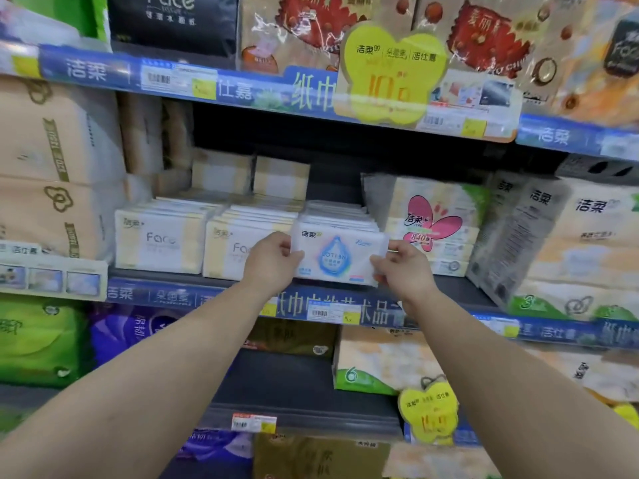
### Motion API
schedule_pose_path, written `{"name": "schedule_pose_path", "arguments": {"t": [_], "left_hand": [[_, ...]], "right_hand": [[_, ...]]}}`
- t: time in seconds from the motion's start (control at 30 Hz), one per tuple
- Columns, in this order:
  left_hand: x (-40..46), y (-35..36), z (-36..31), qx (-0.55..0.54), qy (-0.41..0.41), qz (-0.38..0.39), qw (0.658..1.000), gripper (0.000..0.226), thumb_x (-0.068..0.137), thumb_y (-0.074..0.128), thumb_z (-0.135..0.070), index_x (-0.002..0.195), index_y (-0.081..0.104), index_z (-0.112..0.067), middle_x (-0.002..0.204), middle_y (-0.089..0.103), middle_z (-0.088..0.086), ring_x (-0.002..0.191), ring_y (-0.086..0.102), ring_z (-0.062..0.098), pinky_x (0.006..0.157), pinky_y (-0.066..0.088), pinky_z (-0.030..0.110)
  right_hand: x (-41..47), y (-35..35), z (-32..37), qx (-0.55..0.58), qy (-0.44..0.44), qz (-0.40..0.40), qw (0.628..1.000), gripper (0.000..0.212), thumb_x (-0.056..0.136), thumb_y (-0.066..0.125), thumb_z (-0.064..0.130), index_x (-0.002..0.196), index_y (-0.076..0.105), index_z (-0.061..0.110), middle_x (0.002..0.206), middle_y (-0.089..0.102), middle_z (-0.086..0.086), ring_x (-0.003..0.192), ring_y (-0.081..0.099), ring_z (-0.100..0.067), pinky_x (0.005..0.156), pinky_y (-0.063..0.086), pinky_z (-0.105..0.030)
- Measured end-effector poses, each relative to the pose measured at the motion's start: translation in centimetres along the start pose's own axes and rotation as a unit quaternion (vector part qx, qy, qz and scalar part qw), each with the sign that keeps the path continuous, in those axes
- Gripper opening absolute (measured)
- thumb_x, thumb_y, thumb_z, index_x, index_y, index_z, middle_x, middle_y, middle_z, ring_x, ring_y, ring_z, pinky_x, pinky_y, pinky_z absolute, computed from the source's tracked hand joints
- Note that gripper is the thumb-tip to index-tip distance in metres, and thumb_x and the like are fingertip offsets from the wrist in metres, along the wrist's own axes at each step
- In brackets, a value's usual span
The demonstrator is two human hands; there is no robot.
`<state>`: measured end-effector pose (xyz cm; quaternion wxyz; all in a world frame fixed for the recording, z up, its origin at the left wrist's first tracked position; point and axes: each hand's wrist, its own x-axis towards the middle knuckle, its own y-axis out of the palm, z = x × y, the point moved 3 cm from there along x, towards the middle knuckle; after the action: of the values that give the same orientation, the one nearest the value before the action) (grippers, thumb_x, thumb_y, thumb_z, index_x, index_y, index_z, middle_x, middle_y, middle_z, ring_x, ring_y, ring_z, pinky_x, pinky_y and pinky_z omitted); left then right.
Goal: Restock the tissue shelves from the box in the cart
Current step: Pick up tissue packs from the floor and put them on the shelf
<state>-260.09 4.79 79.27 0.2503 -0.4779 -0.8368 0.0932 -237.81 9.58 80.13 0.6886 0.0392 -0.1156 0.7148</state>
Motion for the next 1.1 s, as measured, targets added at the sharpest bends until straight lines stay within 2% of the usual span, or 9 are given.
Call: {"name": "schedule_pose_path", "arguments": {"t": [0.17, 0.4, 0.53, 0.6, 0.67, 0.77, 0.9, 1.03, 1.1], "left_hand": [[0.8, 1.3, 0.3, 0.112, 0.011, 0.002, 0.994, 0.026, 0.091, 0.062, -0.027, 0.11, 0.062, -0.011, 0.097, 0.062, 0.002, 0.094, 0.058, 0.022, 0.076, 0.04, 0.026], [1.7, 2.2, 0.8, 0.148, 0.024, -0.02, 0.988, 0.025, 0.087, 0.067, -0.023, 0.105, 0.055, -0.011, 0.099, 0.065, 0.007, 0.094, 0.06, 0.026, 0.079, 0.046, 0.033], [1.8, 2.9, 1.2, 0.14, 0.027, -0.027, 0.989, 0.024, 0.085, 0.067, -0.017, 0.101, 0.05, -0.012, 0.094, 0.063, 0.008, 0.088, 0.059, 0.026, 0.071, 0.043, 0.031], [1.9, 3.1, 1.5, 0.133, 0.035, -0.028, 0.99, 0.026, 0.083, 0.069, -0.016, 0.096, 0.047, -0.015, 0.089, 0.061, 0.006, 0.083, 0.057, 0.024, 0.068, 0.04, 0.029], [2.1, 3.1, 1.7, 0.122, 0.043, -0.022, 0.991, 0.029, 0.081, 0.071, -0.016, 0.097, 0.047, -0.015, 0.085, 0.059, 0.003, 0.08, 0.055, 0.02, 0.067, 0.039, 0.028], [2.0, 3.0, 2.0, 0.098, 0.041, -0.012, 0.994, 0.028, 0.081, 0.072, -0.02, 0.097, 0.05, -0.017, 0.08, 0.056, -0.002, 0.078, 0.054, 0.017, 0.069, 0.039, 0.026], [0.7, 1.5, 2.1, 0.07, 0.067, -0.054, 0.994, 0.01, 0.087, 0.064, -0.019, 0.092, 0.055, -0.017, 0.074, 0.055, -0.005, 0.076, 0.054, 0.016, 0.07, 0.041, 0.025], [-0.7, -1.5, 3.7, 0.133, 0.066, -0.223, 0.963, 0.035, 0.085, 0.063, -0.023, 0.119, 0.056, -0.015, 0.117, 0.054, 0.007, 0.109, 0.05, 0.023, 0.093, 0.041, 0.034], [-0.8, -2.7, 4.7, 0.147, 0.0, -0.226, 0.963, 0.054, 0.084, 0.065, -0.027, 0.133, 0.046, -0.017, 0.133, 0.042, 0.01, 0.124, 0.038, 0.028, 0.104, 0.032, 0.035]], "right_hand": [[2.3, 0.4, -1.4, -0.073, 0.009, -0.009, 0.997, 0.01, 0.088, 0.063, 0.007, 0.095, 0.06, 0.015, 0.084, 0.067, -0.005, 0.064, 0.057, -0.018, 0.068, 0.051, -0.035], [3.8, 0.8, -3.0, -0.117, 0.046, 0.0, 0.992, 0.011, 0.088, 0.066, 0.012, 0.097, 0.059, 0.015, 0.086, 0.066, -0.005, 0.066, 0.06, -0.018, 0.078, 0.055, -0.039], [4.0, 0.8, -3.2, -0.121, 0.055, -0.023, 0.991, 0.034, 0.084, 0.07, 0.014, 0.111, 0.049, 0.019, 0.103, 0.068, -0.009, 0.087, 0.066, -0.026, 0.084, 0.056, -0.044], [4.0, 0.9, -3.3, -0.136, 0.058, -0.022, 0.989, 0.047, 0.083, 0.072, 0.014, 0.122, 0.045, 0.019, 0.099, 0.065, -0.004, 0.096, 0.065, -0.027, 0.088, 0.055, -0.044], [4.1, 1.0, -3.2, -0.152, 0.058, -0.012, 0.987, 0.062, 0.083, 0.072, 0.015, 0.135, 0.039, 0.017, 0.099, 0.062, -0.002, 0.101, 0.063, -0.026, 0.092, 0.053, -0.044], [4.5, 1.1, -3.2, -0.154, 0.067, 0.0, 0.986, 0.071, 0.083, 0.073, 0.017, 0.142, 0.034, 0.018, 0.121, 0.061, -0.006, 0.105, 0.063, -0.026, 0.093, 0.053, -0.043], [4.5, 1.6, -2.9, -0.096, 0.046, -0.034, 0.994, 0.082, 0.079, 0.075, 0.026, 0.146, 0.028, 0.021, 0.128, 0.057, -0.003, 0.109, 0.061, -0.024, 0.094, 0.052, -0.044], [4.3, 2.4, -2.9, -0.098, 0.041, -0.06, 0.992, 0.071, 0.074, 0.065, 0.046, 0.138, 0.037, 0.032, 0.129, 0.054, -0.007, 0.109, 0.06, -0.028, 0.094, 0.051, -0.046], [4.5, 2.8, -3.3, -0.105, 0.042, -0.062, 0.992, 0.062, 0.072, 0.059, 0.05, 0.131, 0.044, 0.036, 0.125, 0.055, -0.006, 0.107, 0.06, -0.029, 0.094, 0.051, -0.047]]}}
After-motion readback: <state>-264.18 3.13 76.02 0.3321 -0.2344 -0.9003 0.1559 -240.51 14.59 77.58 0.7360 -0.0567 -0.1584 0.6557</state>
